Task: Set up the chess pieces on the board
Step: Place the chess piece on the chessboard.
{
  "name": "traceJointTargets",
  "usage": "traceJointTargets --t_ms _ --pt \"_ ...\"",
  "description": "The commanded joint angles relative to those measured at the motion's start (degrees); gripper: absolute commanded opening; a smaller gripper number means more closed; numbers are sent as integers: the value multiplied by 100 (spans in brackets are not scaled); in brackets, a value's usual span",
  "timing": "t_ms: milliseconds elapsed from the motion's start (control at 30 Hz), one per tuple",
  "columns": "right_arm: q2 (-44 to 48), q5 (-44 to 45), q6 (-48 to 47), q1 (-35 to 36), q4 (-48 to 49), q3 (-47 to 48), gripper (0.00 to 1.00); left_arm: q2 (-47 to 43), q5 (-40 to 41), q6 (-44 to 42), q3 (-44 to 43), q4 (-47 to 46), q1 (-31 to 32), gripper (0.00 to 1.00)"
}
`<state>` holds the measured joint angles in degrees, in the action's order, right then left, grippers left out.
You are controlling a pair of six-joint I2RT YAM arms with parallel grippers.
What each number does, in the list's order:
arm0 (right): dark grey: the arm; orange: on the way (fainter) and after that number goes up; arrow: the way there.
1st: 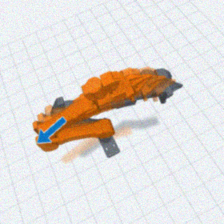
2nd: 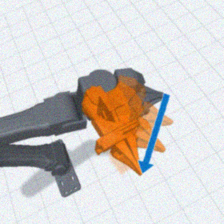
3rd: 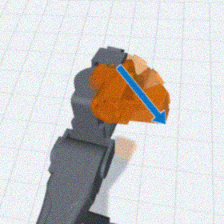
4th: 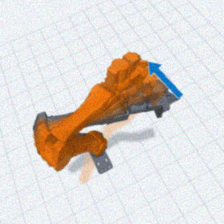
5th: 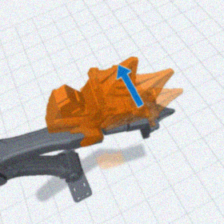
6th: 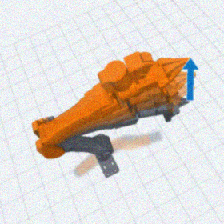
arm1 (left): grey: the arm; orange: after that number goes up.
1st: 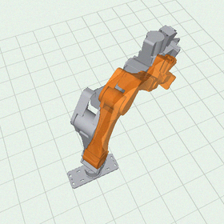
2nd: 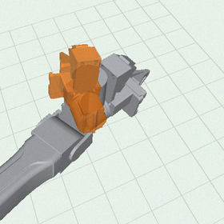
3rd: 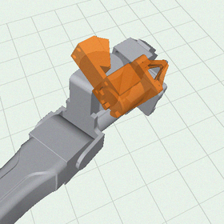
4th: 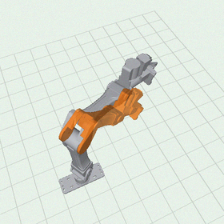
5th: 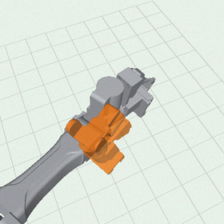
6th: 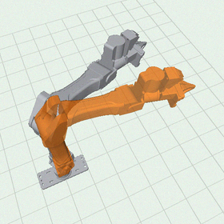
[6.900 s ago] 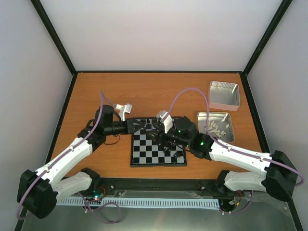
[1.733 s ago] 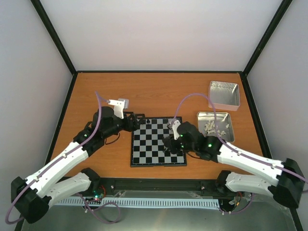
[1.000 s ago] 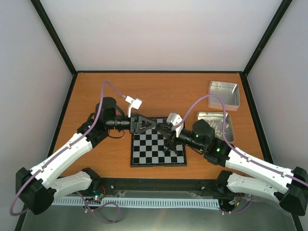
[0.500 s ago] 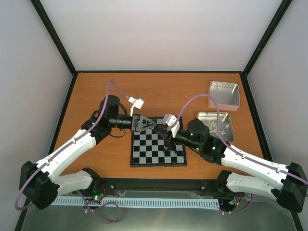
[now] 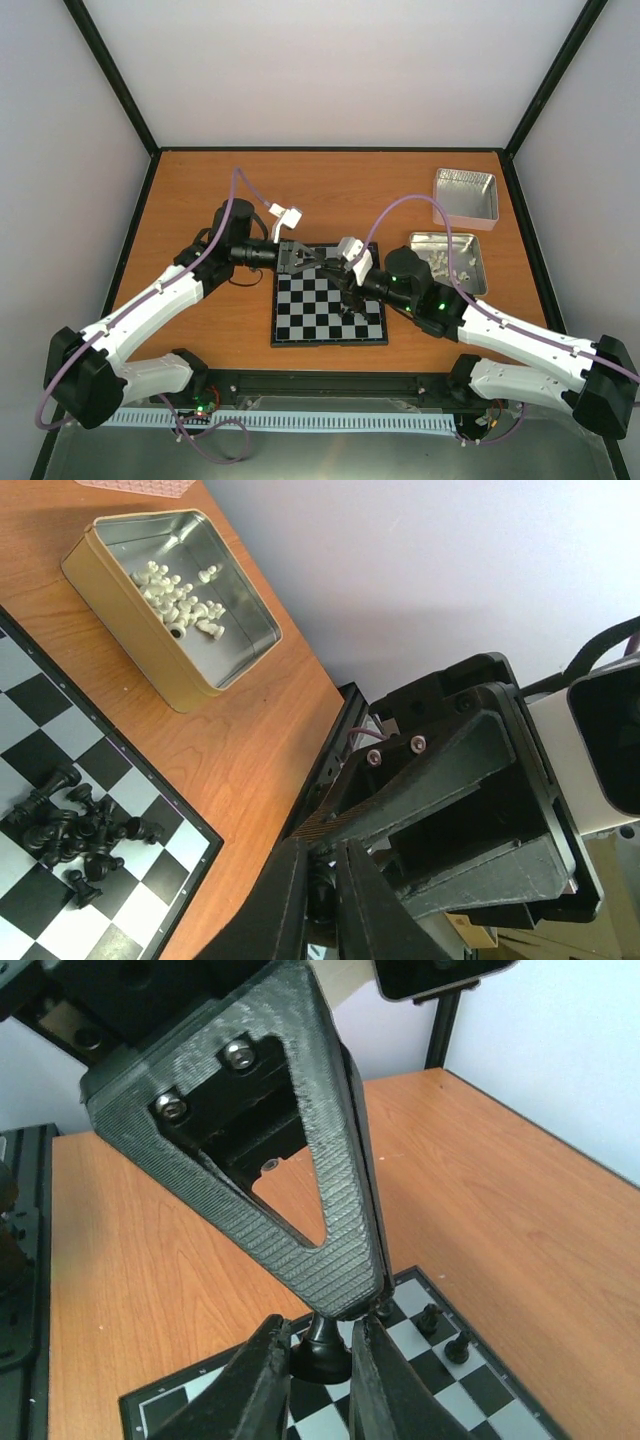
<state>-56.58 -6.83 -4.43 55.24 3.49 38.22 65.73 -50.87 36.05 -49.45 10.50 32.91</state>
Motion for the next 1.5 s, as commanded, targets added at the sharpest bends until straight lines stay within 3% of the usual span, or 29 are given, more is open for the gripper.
traceJointTargets --t_ms 0,100,200,400,633,833,1467 --pt "-67 248 214 22 -22 256 23 -18 53 -216 -148 75 14 1" --pt "-93 377 437 20 -213 329 45 -89 537 -440 -216 455 12 1" --pt "8 455 704 21 -380 268 56 -159 1537 -773 -253 842 14 1" --pt "512 697 1485 21 -386 -315 63 -31 4133 -1129 9 1187 194 1" --pt "791 1379 2311 17 -414 -786 63 939 5674 -1047 228 824 647 1" --pt "810 1535 2521 12 -454 -894 63 1682 6064 -1088 223 428 774 1" --pt "538 1472 2612 12 -301 -895 63 2374 6194 -1054 417 -647 786 3"
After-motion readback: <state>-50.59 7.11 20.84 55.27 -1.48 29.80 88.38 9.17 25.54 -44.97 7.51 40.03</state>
